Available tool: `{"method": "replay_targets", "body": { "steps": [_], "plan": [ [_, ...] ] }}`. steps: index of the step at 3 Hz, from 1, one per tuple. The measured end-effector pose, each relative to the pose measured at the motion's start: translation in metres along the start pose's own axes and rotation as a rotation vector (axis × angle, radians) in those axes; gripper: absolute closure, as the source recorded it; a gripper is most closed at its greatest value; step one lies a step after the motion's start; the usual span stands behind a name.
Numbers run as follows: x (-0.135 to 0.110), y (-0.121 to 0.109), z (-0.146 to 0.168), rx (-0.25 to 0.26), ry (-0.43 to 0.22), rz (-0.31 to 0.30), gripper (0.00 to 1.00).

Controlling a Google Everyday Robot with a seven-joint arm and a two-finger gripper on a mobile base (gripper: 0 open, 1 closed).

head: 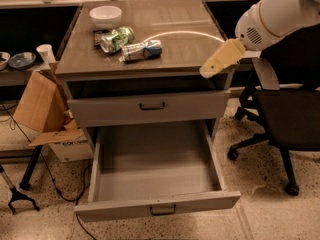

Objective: Place redbull can into middle drawer

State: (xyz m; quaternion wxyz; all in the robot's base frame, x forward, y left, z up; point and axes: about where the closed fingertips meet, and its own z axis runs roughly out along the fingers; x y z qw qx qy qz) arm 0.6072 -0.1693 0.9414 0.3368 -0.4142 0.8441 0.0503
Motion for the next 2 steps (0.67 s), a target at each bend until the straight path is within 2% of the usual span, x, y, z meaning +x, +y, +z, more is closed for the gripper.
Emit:
{"method": "replay_targets", "body": {
  "steps": [1,2],
  "plan": [
    [-0.054,-0.014,0.035,0.070,-0.096,0.106,0.00],
    [-0.065,-0.014,0.037,0.073,-0.124,0.176,0.00]
  ]
}}
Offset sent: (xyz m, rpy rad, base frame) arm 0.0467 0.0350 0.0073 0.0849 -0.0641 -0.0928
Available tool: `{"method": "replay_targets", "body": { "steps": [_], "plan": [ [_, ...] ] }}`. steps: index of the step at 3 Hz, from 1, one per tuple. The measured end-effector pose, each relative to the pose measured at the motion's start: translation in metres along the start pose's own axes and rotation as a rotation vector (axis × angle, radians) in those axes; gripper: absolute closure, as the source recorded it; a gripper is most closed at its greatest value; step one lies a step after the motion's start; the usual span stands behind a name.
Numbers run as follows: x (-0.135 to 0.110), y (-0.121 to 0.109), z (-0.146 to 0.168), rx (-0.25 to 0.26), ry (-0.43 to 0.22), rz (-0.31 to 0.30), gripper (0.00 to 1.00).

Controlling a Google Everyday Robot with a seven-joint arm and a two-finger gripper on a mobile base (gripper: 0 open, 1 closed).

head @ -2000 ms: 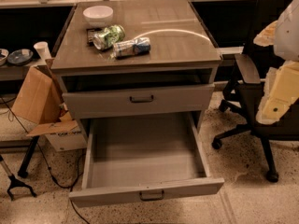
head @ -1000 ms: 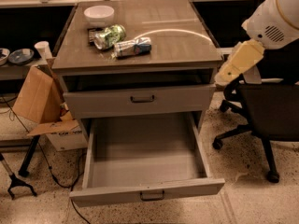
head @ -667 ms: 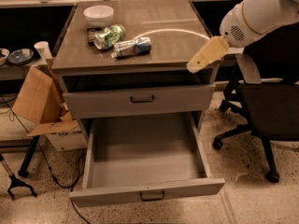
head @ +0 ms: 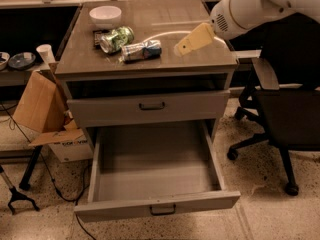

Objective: Place redbull can into middle drawer

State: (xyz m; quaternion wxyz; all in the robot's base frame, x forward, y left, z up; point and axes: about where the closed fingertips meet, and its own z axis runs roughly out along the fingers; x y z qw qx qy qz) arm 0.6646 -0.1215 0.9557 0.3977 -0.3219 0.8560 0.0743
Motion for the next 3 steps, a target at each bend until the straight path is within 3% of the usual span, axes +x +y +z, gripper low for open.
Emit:
{"method": "replay_targets", "body": {
  "steps": [2,3],
  "plan": [
    [-0.008,0.013,0.005,-0.012,-0.042,0.019,0.00],
    [-0.038,0.053,0.038,-0.063,-0.091,0.036,0.00]
  ]
}}
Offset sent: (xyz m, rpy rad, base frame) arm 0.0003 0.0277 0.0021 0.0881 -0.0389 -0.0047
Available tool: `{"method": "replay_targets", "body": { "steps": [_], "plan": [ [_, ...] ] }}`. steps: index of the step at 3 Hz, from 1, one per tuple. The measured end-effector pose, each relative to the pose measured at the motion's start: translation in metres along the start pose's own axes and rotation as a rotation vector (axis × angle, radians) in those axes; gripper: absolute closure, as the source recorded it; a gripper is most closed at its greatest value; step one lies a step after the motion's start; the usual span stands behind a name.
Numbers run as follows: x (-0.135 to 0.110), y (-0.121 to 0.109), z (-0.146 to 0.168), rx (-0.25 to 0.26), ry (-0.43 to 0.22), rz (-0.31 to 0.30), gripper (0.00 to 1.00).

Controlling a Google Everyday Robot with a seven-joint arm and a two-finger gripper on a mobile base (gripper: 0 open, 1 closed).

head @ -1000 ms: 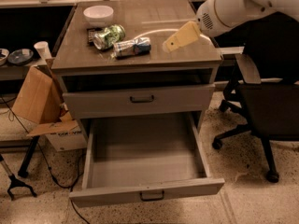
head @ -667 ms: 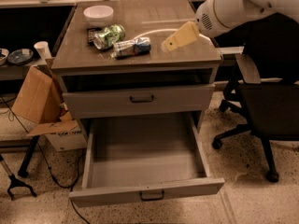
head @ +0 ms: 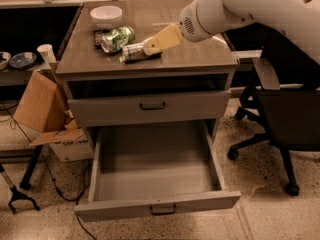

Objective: Place redbull can into middle drawer

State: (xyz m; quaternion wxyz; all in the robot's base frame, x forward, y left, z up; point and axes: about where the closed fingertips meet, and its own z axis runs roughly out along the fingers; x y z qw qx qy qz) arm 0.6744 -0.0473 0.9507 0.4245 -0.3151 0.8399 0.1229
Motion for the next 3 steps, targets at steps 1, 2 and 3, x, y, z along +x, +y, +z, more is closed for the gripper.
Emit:
{"method": "replay_targets", "body": {
  "steps": [1,2,3],
  "plan": [
    [-0.034,0.040,0.060,-0.078,-0.043,0.010,0.00],
    [-0.052,0.061,0.101,-0.106,-0.055,0.036,0.00],
    [-0.056,0.058,0.128,-0.055,-0.044,0.068,0.00]
  ]
}}
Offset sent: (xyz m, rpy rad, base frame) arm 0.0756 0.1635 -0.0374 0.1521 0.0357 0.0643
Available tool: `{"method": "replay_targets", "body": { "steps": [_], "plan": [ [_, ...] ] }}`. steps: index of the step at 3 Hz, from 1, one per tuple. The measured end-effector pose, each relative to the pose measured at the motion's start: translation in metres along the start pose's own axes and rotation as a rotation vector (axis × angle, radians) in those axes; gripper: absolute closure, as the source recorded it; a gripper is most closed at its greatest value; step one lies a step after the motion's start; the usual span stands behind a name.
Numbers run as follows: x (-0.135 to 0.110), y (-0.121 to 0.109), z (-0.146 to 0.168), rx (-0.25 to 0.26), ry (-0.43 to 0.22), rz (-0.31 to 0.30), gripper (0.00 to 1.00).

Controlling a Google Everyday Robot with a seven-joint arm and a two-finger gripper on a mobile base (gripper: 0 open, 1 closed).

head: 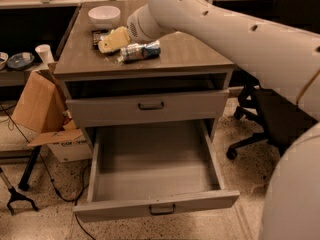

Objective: Place redbull can into middle drawer

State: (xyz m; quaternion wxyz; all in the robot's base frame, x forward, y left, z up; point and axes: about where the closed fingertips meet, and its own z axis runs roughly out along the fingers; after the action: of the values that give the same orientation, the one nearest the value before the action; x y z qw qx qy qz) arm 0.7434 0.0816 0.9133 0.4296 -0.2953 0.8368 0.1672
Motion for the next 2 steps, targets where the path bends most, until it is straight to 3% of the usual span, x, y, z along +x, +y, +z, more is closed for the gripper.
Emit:
{"method": "replay_targets", "body": {
  "steps": [2],
  "plan": [
    [0.023,-0.065,0.011,0.301,0.110,0.071,0.00]
  ]
}}
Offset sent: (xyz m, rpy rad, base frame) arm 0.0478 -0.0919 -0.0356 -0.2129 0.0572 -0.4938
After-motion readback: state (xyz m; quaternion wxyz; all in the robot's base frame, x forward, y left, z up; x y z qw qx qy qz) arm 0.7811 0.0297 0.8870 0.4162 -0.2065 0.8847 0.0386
